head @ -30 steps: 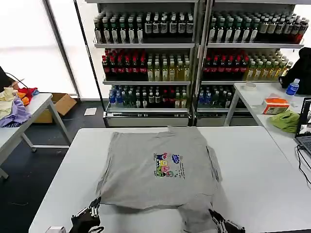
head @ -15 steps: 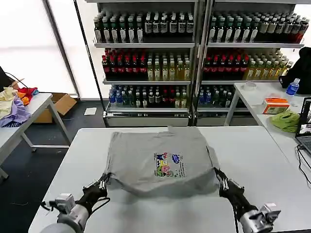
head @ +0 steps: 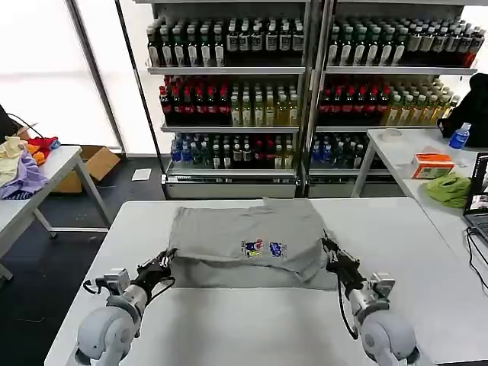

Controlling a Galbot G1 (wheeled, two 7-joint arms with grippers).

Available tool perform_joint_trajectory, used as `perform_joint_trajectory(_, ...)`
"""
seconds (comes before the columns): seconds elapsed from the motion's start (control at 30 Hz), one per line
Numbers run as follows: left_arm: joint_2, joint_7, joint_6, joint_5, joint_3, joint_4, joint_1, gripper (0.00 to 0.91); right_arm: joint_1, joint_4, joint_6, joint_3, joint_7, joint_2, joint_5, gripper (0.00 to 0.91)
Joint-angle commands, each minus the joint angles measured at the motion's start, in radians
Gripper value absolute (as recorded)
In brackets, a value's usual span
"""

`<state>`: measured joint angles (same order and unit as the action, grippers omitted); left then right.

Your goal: Fold and organize the clothes.

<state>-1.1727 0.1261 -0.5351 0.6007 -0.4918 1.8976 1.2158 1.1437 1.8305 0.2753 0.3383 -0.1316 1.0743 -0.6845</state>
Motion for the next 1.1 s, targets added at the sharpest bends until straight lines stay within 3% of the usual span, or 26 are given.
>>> perform_joint_trajectory(0.03,0.002,-0.011,-0.004,-0.027,-0.023,-0.051,-0.031,0.907,-0.105,-0.08,0.029,-0.055,0.006,0.013,0.032,0.907)
perform_joint_trajectory(0.23,0.007,0.005,0.0,-0.041,-0.056,0.076,0.123,0.907,0.073,0.094,0.106,0.034,-0.015,-0.042,0.028,0.907)
perform_joint_trajectory(0.3,0.002,0.005,-0.003,-0.049,-0.042,0.128,0.176,0.907,0.124,0.13,0.155,0.059,-0.041,-0.054,0.071,0.907)
perform_joint_trajectory(0.37,-0.012,0.002,-0.002,-0.072,-0.019,0.137,0.216,0.907,0.168,0.14,0.159,0.067,-0.057,-0.056,0.101,0.907)
perform_joint_trajectory(0.4,-0.022,0.0,-0.001,-0.087,-0.009,0.123,0.22,0.907,0.18,0.136,0.18,0.067,-0.073,-0.049,0.128,0.756)
perform_joint_trajectory(0.43,-0.034,-0.001,0.003,-0.106,0.003,0.1,0.214,0.907,0.188,0.117,0.194,0.061,-0.094,-0.039,0.126,0.524)
perform_joint_trajectory(0.47,-0.038,-0.001,0.009,-0.11,0.007,0.095,0.212,0.907,0.188,0.111,0.201,0.059,-0.108,-0.03,0.127,0.222)
perform_joint_trajectory(0.5,-0.047,0.0,0.01,-0.118,0.012,0.062,0.199,0.907,0.188,0.094,0.209,0.055,-0.113,-0.018,0.128,0.06)
perform_joint_trajectory(0.53,-0.053,0.001,0.01,-0.123,0.016,0.044,0.185,0.907,0.188,0.082,0.2,0.047,-0.108,-0.012,0.118,0.0)
perform_joint_trajectory(0.6,-0.054,0.002,0.008,-0.121,0.018,0.035,0.174,0.877,0.188,0.079,0.217,0.043,-0.121,0.005,0.113,0.0)
perform_joint_trajectory(0.63,-0.054,0.002,0.005,-0.117,0.019,0.026,0.166,0.776,0.19,0.084,0.232,0.038,-0.132,0.011,0.09,0.0)
perform_joint_trajectory(0.67,-0.053,-0.001,0.005,-0.112,0.019,0.023,0.162,0.212,0.191,0.087,0.237,0.037,-0.15,0.015,0.081,0.0)
perform_joint_trajectory(0.7,-0.051,-0.003,0.006,-0.103,0.02,0.021,0.156,0.06,0.195,0.087,0.238,0.035,-0.145,0.017,0.07,0.0)
perform_joint_trajectory(0.73,-0.052,-0.003,0.006,-0.086,0.02,0.016,0.146,0.06,0.199,0.088,0.225,0.03,-0.143,0.017,0.066,0.0)
perform_joint_trajectory(0.77,-0.056,0.0,0.005,-0.074,0.02,0.009,0.139,0.0,0.198,0.089,0.225,0.03,-0.144,0.022,0.066,0.0)
perform_joint_trajectory(1.1,-0.062,-0.004,0.045,-0.043,0.028,-0.009,0.135,0.0,0.19,0.09,0.208,0.027,-0.14,0.022,0.067,0.0)
